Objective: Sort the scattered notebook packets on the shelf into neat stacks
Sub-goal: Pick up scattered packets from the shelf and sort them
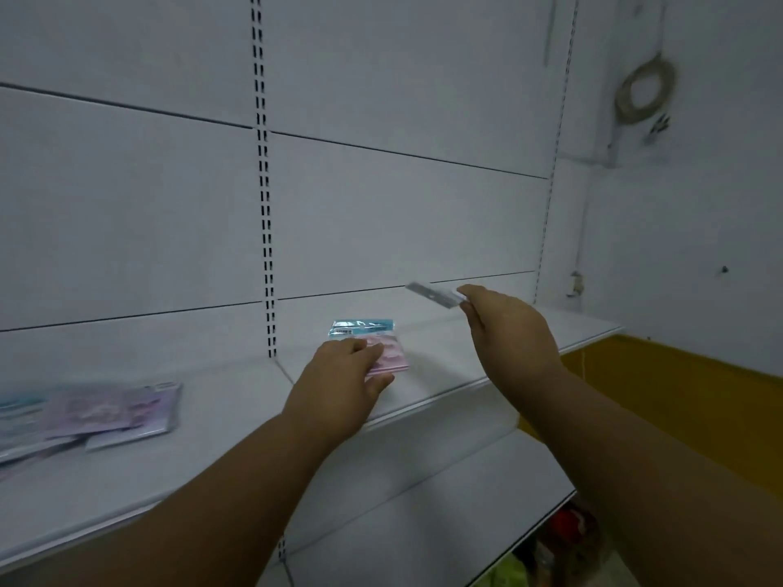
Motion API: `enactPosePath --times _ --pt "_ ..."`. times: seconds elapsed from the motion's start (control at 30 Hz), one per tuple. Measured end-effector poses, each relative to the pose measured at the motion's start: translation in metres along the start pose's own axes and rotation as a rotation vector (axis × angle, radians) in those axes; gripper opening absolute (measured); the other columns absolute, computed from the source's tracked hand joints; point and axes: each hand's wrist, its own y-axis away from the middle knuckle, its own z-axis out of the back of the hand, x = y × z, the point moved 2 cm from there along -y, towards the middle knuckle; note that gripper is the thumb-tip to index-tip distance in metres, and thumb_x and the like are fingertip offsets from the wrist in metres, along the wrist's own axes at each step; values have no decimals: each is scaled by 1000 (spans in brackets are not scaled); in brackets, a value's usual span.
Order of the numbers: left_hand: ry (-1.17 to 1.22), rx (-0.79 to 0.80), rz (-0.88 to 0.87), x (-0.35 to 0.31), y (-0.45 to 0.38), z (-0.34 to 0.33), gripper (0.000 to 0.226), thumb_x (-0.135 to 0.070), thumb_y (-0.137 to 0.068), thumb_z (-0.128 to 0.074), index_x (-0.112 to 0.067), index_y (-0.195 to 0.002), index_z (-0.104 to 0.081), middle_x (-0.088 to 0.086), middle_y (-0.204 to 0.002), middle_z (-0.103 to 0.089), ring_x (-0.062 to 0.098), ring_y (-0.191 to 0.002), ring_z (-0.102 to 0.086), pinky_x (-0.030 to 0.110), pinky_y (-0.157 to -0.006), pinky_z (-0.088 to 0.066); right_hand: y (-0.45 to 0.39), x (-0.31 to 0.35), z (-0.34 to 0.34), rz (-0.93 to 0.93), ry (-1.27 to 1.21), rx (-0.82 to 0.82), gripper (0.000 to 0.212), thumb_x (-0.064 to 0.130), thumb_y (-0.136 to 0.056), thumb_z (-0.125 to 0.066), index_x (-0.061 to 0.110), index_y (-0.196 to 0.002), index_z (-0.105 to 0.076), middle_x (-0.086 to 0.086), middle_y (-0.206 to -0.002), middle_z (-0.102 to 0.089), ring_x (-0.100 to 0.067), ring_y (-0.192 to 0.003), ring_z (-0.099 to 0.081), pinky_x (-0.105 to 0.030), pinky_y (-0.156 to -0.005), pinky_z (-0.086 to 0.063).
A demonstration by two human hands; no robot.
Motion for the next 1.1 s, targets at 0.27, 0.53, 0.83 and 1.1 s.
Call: enactPosePath --times 0.27,0.53,0.83,1.1 --pt "-92 119 133 20 -58 -55 49 -52 -93 -45 -28 -135 -52 -1 -137 -55 21 -124 -45 34 -105 -36 -31 -78 -93 122 -61 38 24 4 -83 -63 17 -103 -65 -5 -73 -69 -26 -60 -60 -33 -53 -52" --pt "-126 136 255 30 -94 -90 45 -51 -92 -48 -27 -128 -59 2 -130 -60 22 -117 -51 29 -99 -38 -74 -137 -172 236 -83 143 13 8 -87 -57 20 -90 -62 3 -64 -58 -15 -54 -43 -25 -51 -29" --pt "-190 257 502 5 -99 -119 48 -58 -84 -49 -28 -118 -64 2 -124 -62 23 -114 -54 31 -96 -44 -75 -185 -241 370 -182 406 16 14 -93 -48 16 -98 -63 -6 -85 -68 -23 -74 -60 -38 -69 -52" --pt "-286 444 627 1 -117 -131 35 -48 -86 -57 -25 -113 -63 1 -126 -60 24 -113 -54 35 -96 -47 -77 -210 -259 484 -300 799 26 37 -89 -53 17 -83 -68 -4 -99 -69 -23 -91 -61 -34 -79 -47"
